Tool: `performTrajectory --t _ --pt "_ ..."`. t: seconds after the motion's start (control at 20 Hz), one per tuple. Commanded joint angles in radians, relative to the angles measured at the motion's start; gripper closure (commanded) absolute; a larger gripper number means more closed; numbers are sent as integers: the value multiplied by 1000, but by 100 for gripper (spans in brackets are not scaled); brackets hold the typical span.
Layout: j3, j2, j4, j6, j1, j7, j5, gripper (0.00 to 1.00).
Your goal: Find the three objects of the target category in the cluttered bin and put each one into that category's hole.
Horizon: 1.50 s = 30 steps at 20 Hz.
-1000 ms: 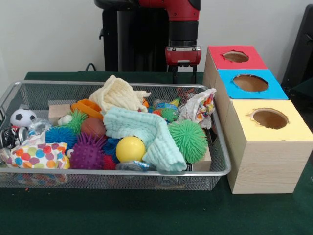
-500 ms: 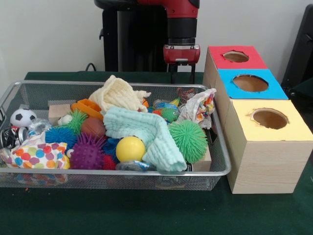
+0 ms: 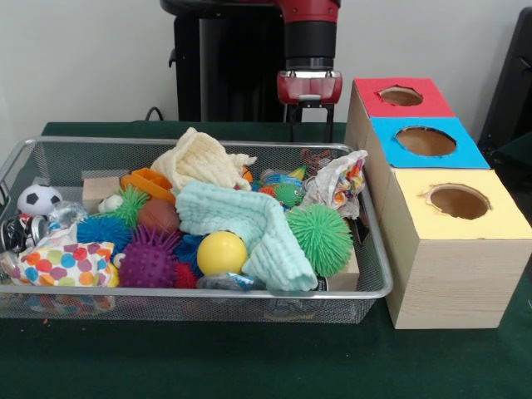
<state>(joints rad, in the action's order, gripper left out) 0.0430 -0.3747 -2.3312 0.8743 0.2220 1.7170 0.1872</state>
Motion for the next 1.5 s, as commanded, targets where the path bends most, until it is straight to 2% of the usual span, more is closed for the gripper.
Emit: performTrajectory --t 0.05,0.35,0.5,0.95,1.2,1.5 --pt "-64 -21 47 95 31 294 2 0" --pt "-80 0 57 114 51 309 23 0" --pt "-99 26 74 77 71 315 24 0" --pt "-125 124 125 98 63 314 10 0" --pt "-135 145 137 96 50 300 -8 0" --pt "-148 178 146 139 33 308 -33 0"
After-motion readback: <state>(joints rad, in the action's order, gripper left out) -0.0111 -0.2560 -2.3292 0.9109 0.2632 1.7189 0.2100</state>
